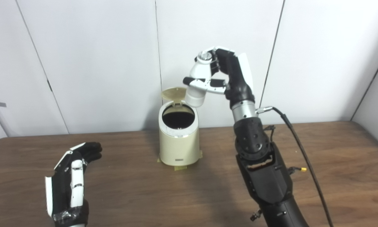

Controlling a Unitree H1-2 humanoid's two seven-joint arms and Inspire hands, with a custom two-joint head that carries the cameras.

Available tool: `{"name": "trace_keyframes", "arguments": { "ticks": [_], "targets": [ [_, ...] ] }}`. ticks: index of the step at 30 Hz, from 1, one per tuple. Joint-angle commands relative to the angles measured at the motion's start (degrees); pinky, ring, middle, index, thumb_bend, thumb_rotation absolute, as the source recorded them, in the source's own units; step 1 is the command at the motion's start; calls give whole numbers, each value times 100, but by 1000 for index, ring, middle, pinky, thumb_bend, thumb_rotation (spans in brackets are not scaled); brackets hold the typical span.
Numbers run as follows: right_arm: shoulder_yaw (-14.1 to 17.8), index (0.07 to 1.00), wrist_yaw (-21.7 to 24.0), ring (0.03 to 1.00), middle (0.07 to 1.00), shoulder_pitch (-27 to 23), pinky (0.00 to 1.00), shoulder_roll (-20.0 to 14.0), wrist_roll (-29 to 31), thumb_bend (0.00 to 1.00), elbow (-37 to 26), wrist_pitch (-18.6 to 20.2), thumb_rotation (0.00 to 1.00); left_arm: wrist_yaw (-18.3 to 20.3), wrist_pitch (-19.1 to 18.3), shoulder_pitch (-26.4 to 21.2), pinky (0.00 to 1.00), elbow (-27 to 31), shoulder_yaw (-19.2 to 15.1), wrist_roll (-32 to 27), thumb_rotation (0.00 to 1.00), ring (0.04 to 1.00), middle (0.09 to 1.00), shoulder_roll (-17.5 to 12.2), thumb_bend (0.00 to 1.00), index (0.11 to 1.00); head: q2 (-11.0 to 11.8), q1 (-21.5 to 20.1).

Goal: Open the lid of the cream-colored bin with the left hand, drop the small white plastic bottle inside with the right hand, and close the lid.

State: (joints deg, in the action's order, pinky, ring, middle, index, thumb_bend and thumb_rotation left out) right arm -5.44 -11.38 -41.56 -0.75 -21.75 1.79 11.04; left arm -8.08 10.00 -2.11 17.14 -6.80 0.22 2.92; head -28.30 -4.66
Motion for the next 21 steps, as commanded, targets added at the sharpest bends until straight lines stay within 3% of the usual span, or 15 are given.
{"name": "trace_keyframes", "arguments": {
  "ticks": [1,7,19,21],
  "targets": [
    [-16,454,-49,470,511,-262,403,49,48,527,-22,-427,0,4,165,-201,667,154,42,98,741,674,656,8,272,631,-2,0],
    [-173,483,-135,411,477,-213,329,50,-160,529,307,-800,0,-42,110,-184,686,221,49,142,744,680,656,30,294,631,-12,28],
    [-161,495,-327,357,453,-245,276,50,36,529,1201,-2077,0,-52,196,-175,672,184,45,143,757,672,654,19,303,632,-23,39],
    [-168,509,-372,390,472,-258,276,32,6,521,1360,-2320,0,-47,221,-172,679,174,50,141,756,673,655,18,307,632,-27,53]
  ]
}}
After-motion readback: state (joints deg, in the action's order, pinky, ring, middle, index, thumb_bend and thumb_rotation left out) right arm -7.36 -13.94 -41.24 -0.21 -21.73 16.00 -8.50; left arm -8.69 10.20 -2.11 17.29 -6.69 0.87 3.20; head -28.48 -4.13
